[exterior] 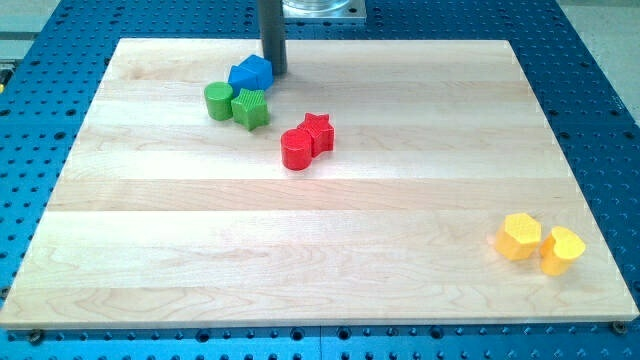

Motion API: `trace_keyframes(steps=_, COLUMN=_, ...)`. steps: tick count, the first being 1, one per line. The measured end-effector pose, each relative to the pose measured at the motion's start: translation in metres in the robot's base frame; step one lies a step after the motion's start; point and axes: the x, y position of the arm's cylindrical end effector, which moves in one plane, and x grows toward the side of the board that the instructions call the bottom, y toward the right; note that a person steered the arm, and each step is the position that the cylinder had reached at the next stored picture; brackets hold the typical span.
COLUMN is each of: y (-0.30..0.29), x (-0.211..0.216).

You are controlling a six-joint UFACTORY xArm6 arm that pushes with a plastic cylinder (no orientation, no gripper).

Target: Move the blue blocks horizontally to each other

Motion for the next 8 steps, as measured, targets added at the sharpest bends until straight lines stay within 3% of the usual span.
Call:
trace_keyframes(steps=3, y=-0.043, x=0.003)
trace_keyframes(steps=4, y=0.02, x=0.017)
trace_keyframes(steps=6, y=-0.086, x=0.032)
trace_keyframes(steps=7, y=-0.045, x=0.031)
trace_keyframes(steps=8, y=0.011, x=-0.017)
